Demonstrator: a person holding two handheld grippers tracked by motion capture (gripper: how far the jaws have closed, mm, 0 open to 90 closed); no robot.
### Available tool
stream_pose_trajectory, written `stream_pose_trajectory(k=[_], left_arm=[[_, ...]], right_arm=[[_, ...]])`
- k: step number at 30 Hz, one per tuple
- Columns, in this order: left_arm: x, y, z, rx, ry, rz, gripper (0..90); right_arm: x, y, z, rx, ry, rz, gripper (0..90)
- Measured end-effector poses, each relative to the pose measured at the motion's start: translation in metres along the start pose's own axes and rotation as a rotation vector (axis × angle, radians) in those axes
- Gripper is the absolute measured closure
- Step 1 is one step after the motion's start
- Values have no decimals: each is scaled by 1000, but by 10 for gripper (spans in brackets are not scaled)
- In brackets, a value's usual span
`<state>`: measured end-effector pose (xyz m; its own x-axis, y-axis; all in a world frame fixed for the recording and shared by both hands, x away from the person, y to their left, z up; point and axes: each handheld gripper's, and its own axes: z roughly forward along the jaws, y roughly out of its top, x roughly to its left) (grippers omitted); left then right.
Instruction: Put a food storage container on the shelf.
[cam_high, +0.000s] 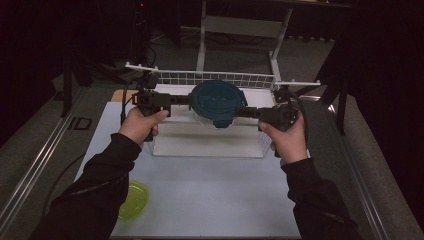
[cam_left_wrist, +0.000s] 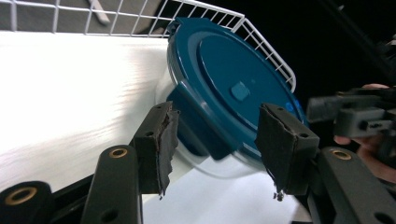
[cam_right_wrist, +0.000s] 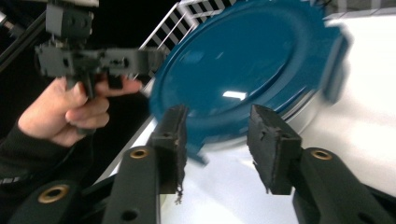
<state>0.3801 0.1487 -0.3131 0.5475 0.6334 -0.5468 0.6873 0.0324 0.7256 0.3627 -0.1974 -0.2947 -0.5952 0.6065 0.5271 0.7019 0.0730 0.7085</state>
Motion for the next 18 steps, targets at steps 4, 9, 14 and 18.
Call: stream_pose_trajectory(k=[4, 9, 14, 18], left_arm=[[-5, -12, -7, -23, 46, 42, 461], [-11, -27, -20, -80, 42, 75, 428], [-15, -47, -28, -124, -3, 171, 352], [-16, -64, -30, -129, -33, 205, 254]], right_arm=[[8, -15, 4, 22, 20, -34, 702], [15, -29, 10, 41, 24, -71, 895], [12, -34, 17, 33, 21, -65, 897], [13, -34, 22, 28, 25, -70, 898]])
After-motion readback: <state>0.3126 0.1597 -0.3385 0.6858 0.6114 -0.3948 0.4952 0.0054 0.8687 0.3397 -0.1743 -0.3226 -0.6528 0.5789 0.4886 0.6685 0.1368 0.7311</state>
